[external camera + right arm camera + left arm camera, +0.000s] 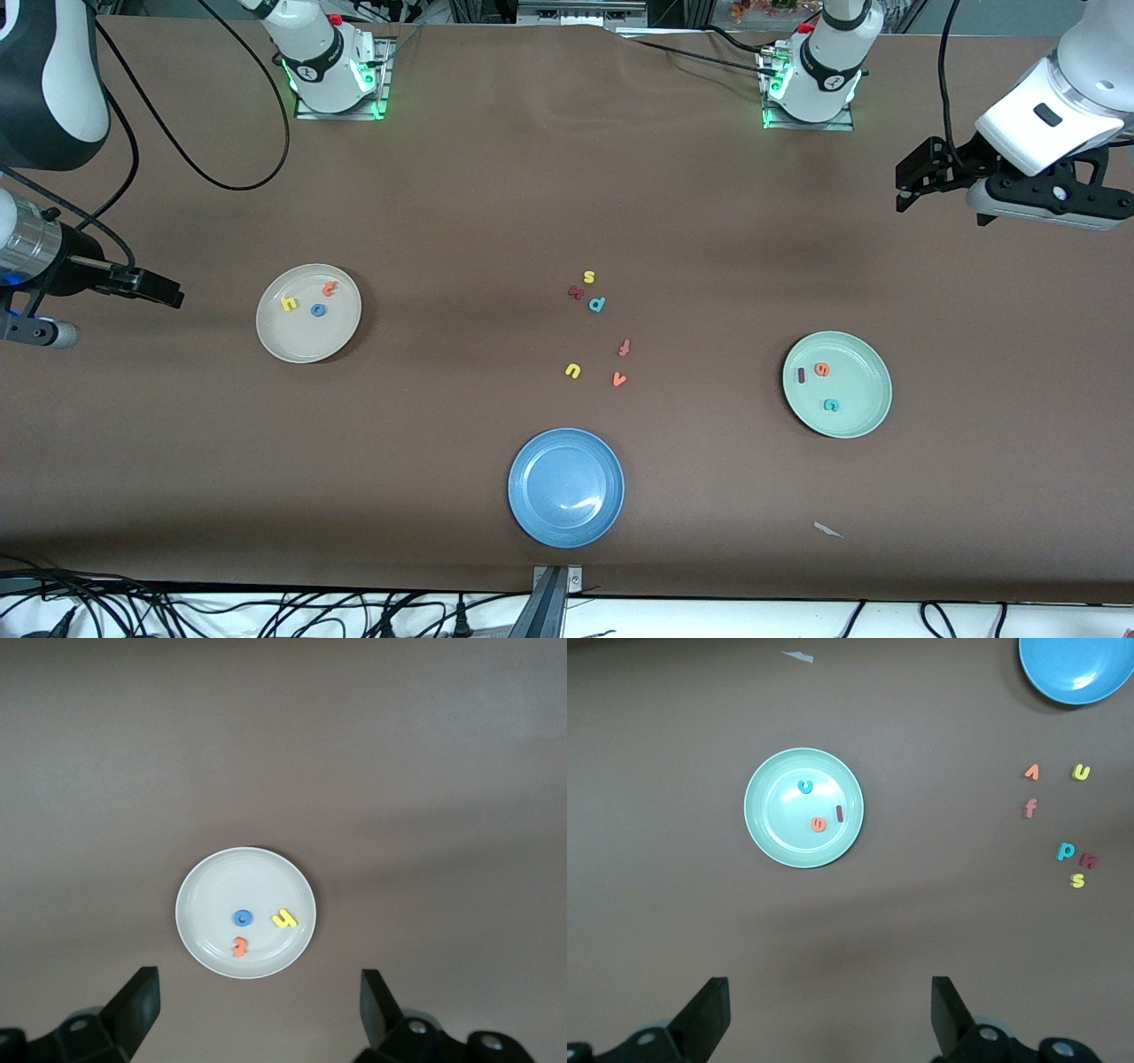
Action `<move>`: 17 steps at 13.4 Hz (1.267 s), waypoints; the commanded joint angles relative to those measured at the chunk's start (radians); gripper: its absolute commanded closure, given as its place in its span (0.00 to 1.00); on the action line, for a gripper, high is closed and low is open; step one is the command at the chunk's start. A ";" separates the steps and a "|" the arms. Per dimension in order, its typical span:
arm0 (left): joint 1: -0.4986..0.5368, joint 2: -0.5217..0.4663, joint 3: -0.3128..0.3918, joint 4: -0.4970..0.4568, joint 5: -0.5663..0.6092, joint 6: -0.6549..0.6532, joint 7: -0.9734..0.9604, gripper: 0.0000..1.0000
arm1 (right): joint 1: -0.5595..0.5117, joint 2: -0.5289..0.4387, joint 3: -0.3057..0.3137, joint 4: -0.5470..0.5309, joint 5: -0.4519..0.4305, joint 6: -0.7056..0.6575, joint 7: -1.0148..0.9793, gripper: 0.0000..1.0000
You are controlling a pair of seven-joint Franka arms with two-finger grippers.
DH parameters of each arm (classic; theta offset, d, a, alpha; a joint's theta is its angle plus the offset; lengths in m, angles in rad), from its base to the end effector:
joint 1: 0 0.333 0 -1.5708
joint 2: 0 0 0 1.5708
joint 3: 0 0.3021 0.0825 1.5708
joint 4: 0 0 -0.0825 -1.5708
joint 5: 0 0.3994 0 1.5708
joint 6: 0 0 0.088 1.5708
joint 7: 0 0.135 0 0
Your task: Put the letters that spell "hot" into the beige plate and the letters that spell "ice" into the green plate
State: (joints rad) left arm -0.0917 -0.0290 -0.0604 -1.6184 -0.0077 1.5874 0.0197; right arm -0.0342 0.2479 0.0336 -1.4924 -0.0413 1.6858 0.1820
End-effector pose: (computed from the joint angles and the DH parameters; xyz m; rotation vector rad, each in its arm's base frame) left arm 0.5556 -0.0866 0.5772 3.1243 -0.2688 -0.0038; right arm 0.6422 -0.0074 0.4801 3.0910 -0.2751 -0.0794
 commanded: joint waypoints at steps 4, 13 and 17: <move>0.019 0.041 0.017 -0.011 0.012 0.014 0.022 0.00 | -0.006 -0.001 0.006 0.032 0.006 -0.009 -0.004 0.00; 0.049 0.058 0.014 0.020 0.009 0.003 0.025 0.00 | -0.007 -0.001 0.005 0.032 0.003 -0.011 -0.009 0.00; 0.052 0.060 0.019 0.029 0.017 0.003 0.025 0.00 | -0.007 -0.002 0.006 0.034 -0.009 -0.011 -0.009 0.00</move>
State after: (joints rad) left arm -0.0413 0.0213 -0.0450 -1.6167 -0.0077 1.5963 0.0279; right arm -0.0342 0.2465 0.0340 -1.4768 -0.0423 1.6857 0.1821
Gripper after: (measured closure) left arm 0.000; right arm 0.000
